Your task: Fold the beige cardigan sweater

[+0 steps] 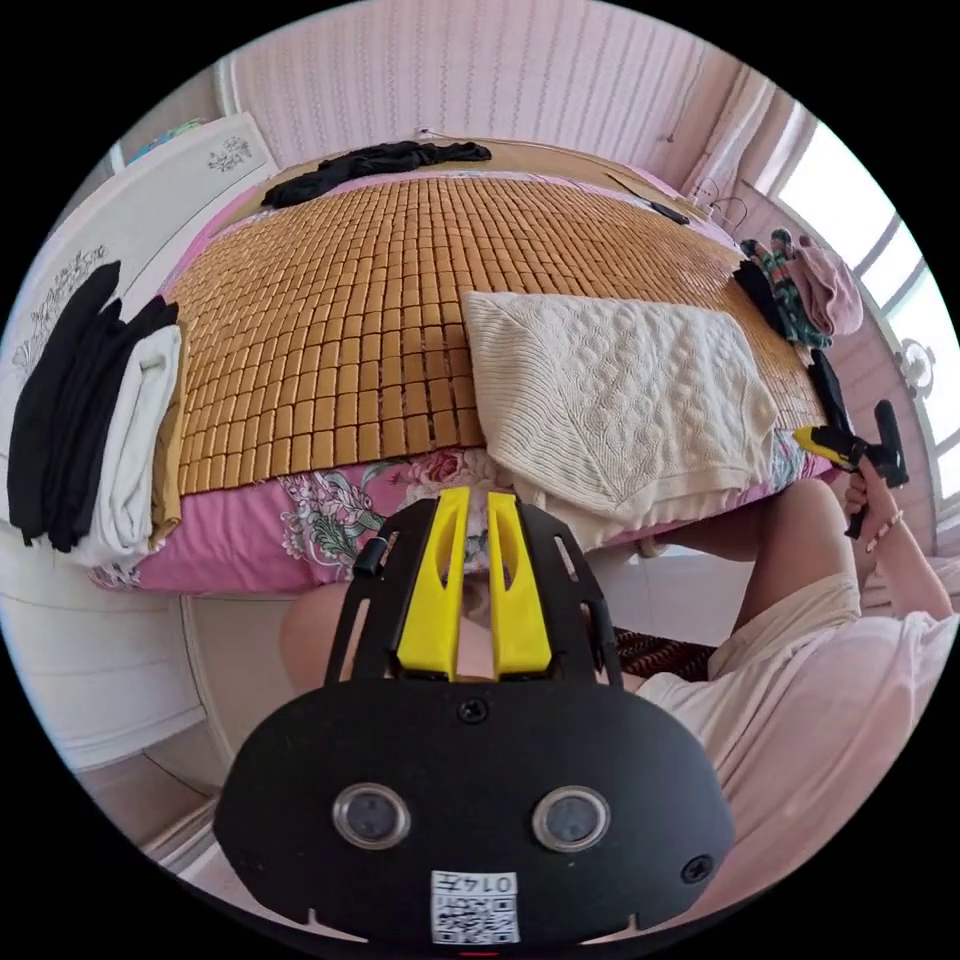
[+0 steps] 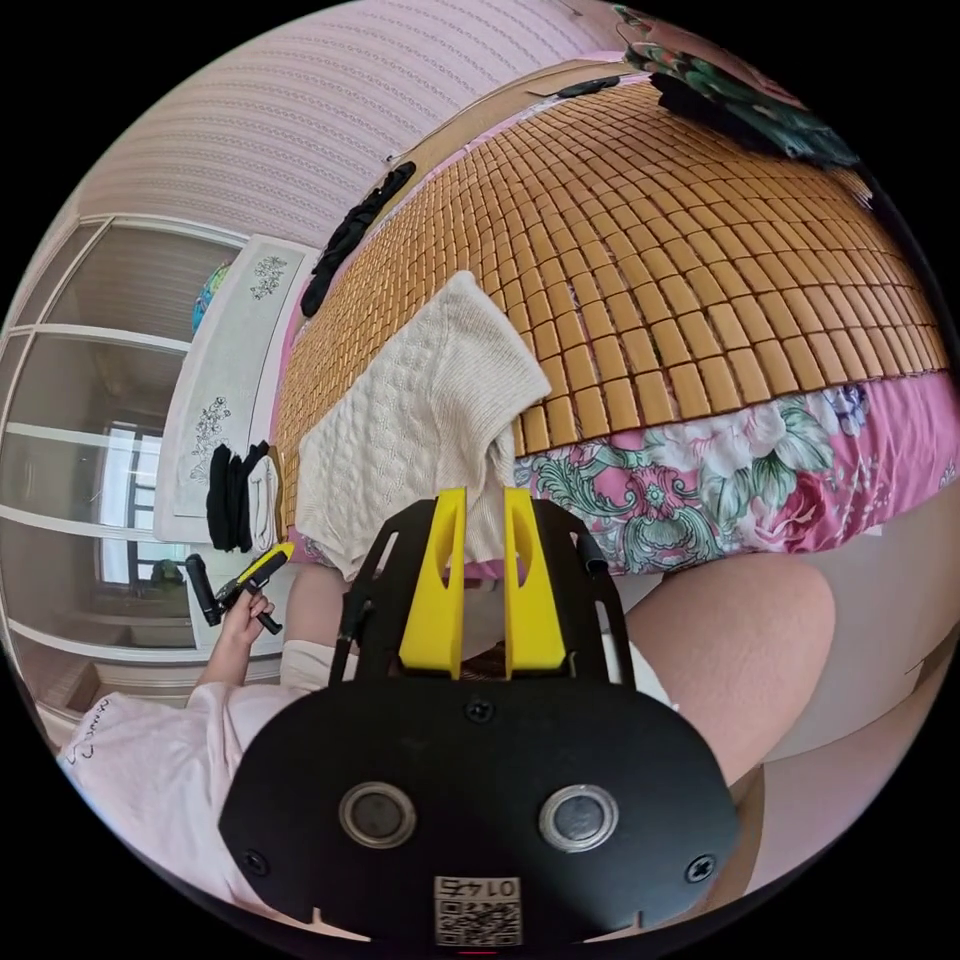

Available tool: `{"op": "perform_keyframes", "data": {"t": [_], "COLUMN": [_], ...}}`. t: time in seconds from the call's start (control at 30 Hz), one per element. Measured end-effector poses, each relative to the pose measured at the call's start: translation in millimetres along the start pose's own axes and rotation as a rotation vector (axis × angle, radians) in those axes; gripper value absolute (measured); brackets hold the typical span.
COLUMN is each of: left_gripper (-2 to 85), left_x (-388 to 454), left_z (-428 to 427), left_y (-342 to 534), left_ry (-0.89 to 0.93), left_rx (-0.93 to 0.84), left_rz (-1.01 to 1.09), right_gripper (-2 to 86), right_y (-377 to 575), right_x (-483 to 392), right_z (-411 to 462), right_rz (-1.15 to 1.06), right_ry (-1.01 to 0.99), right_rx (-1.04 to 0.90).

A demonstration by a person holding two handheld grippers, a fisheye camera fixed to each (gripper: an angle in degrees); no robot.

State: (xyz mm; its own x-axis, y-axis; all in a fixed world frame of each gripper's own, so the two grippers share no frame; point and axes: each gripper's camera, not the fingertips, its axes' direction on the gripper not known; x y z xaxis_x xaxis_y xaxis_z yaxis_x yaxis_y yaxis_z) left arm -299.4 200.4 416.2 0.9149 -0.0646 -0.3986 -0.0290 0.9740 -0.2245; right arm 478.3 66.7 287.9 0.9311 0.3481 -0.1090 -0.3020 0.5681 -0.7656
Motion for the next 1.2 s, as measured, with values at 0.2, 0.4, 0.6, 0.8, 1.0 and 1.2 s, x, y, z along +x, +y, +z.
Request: {"op": "perform_keyframes", "data": {"t": [0.2,0.4,0.6,0.8,1.0,1.2], "left_gripper": [9.2,2.8,-0.5,0.3,4.9,4.9], "left_x": [-2,11,4,9,17,78], "left_z": [24,47,7,38,28,-6], "left_y": [-14,-24,-7,16,22,39], "left_ry": [0.182,0.215,0.276,0.266,0.274,-0.023], "left_rx": [0.0,-0.039,0.075,-0.049,-0.045,0.043], "left_rz": [-0.173,-0.21,-0.181,-0.182,-0.173,0.134], "right_gripper": [7.6,5.2,1.2,0.4,0.0,-0.2], "right_y": [-8,-4,7,12,12,17], "right_x": [-17,-42,-56,-80,-129,-215], "right_z": [40,75,39,47,60,51], "right_rz": [0.002,0.031,0.021,0.008,-0.031,-0.217], "right_ry": [-0.093,-0.043,-0.216,-0.134,0.0,0.248], "right_rx": [-0.158,-0.206,-0.123,-0.196,-0.242,-0.12]}}
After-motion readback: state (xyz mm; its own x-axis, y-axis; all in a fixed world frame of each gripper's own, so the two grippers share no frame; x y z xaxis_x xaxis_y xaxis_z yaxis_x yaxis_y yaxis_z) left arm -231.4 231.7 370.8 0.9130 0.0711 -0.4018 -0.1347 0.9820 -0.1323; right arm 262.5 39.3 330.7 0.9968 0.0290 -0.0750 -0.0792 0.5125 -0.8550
